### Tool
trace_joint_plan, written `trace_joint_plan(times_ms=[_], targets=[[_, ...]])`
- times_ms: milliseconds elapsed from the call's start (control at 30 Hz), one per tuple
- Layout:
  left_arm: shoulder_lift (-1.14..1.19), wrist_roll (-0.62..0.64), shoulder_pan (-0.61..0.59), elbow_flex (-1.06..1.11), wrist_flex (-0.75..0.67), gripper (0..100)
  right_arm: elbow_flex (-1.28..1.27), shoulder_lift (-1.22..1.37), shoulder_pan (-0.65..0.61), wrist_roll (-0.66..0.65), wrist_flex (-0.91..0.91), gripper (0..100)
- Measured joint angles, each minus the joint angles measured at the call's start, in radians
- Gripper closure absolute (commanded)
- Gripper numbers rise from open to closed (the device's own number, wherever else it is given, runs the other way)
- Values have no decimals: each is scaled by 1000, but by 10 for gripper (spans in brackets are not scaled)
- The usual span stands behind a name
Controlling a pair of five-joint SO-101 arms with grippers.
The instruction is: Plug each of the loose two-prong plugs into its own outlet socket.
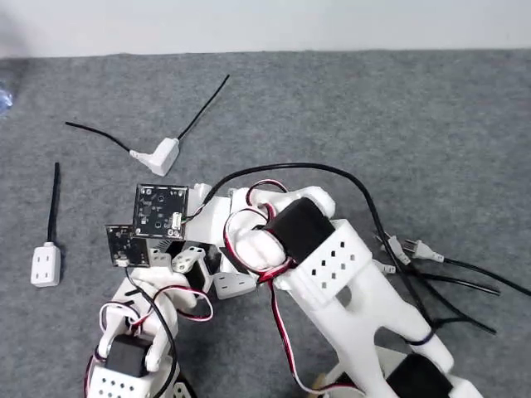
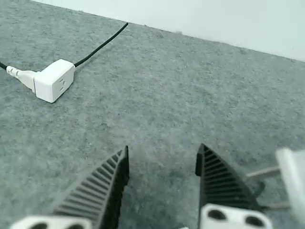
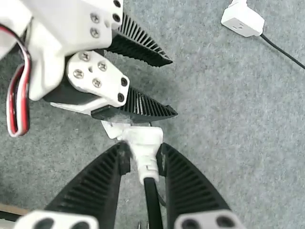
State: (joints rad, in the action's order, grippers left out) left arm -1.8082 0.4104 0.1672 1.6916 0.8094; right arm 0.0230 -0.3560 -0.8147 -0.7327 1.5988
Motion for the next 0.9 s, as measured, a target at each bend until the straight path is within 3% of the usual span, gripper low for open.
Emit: trace_joint_plan(times_ms=[433,700,900], targets=[[0,-2,-34,0,11,783,-66,0,81,-34,-8,990],[0,-2,-350,0,15,784,-212,80,104,-118,-110,990],[0,-21,-546,0,155,784,-273,227,104,-175,-209,990]])
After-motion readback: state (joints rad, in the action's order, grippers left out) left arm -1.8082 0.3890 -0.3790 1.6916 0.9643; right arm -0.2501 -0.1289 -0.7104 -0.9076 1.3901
